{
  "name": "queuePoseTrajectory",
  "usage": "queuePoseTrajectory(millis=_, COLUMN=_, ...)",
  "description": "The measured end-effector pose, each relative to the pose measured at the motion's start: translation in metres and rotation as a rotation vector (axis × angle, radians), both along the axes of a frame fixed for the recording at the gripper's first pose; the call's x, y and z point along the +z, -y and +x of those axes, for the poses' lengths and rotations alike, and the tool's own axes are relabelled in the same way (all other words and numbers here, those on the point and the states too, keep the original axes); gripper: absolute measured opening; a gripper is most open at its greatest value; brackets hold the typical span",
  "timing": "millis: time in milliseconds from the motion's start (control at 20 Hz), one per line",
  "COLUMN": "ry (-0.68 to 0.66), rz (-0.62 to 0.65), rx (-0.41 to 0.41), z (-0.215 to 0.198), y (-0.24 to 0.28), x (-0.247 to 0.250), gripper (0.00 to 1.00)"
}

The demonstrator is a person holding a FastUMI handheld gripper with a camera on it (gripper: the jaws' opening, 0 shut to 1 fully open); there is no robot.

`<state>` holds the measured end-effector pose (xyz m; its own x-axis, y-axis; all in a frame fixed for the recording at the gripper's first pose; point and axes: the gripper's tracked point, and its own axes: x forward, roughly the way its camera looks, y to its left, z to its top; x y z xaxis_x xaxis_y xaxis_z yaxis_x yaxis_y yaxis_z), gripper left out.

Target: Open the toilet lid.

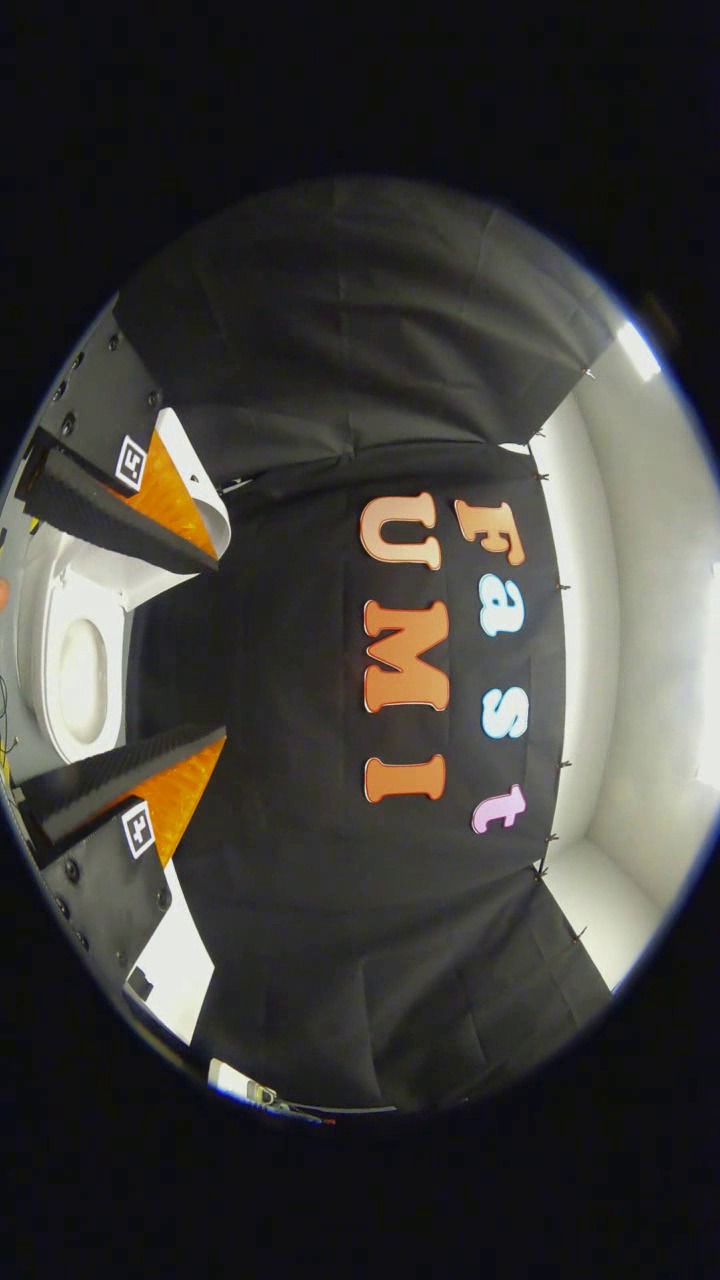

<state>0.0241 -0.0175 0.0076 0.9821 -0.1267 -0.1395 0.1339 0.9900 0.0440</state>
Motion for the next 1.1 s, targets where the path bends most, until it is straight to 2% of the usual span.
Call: queuePoseTrajectory(millis=1100, ry=-0.009, rz=0.034, rx=0.022, z=0.01, y=0.005, x=-0.014, gripper=0.96)
